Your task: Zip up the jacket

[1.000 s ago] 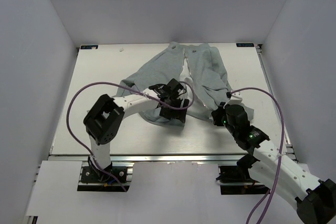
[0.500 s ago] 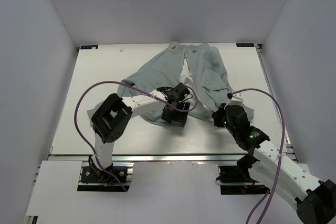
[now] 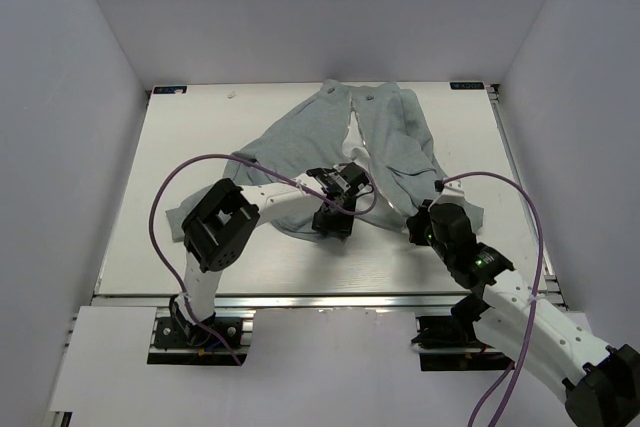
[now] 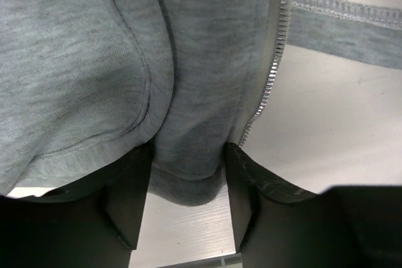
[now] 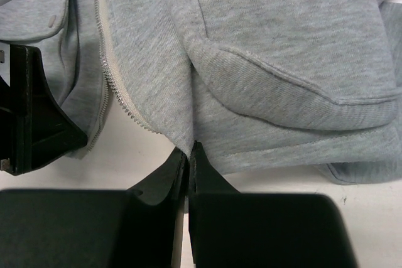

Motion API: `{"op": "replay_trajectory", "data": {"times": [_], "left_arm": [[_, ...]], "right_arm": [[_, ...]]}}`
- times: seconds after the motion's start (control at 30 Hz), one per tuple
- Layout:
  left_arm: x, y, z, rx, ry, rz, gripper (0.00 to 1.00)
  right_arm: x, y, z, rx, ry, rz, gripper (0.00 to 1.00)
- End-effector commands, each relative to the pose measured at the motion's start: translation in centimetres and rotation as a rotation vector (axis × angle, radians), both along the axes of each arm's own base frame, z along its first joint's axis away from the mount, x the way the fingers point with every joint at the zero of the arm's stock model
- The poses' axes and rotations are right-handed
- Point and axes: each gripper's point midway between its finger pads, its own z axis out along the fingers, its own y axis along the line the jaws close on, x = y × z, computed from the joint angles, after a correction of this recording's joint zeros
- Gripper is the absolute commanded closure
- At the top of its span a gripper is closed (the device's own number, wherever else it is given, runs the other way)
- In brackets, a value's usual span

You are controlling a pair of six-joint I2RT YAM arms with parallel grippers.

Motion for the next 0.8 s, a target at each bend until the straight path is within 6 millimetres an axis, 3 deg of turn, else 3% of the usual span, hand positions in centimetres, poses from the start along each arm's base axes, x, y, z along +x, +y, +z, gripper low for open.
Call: {"op": "replay_trajectory", "data": {"times": [0.0, 0.13, 0.37, 0.63, 0.77], "left_arm": [[-0.2, -0.4, -1.3, 0.041, -0.005, 0.0, 0.41], [-0.3, -0.2, -1.5, 0.057, 0.0, -0.003, 0.57], [0.1, -0.9, 0.2, 0.019, -0.033, -0.051, 1.0], [0.5, -2.4, 3.7, -0.091, -0.1, -0.144, 1.0], [1.5, -3.3, 8.0, -0.181, -0.202, -0.147, 1.0]], "right_arm": [[0.0, -0.6, -0.1, -0.001, 0.0, -0.035, 1.0], [-0.1, -0.6, -0.2, 0.003, 0.002, -0.031, 1.0], [-0.1, 0.4, 0.1, 0.034, -0.002, 0.011, 1.0], [0.0, 2.2, 0.7, 0.084, -0.004, 0.092, 1.0], [0.2, 3.9, 1.9, 0.143, -0.036, 0.181, 1.0]]}}
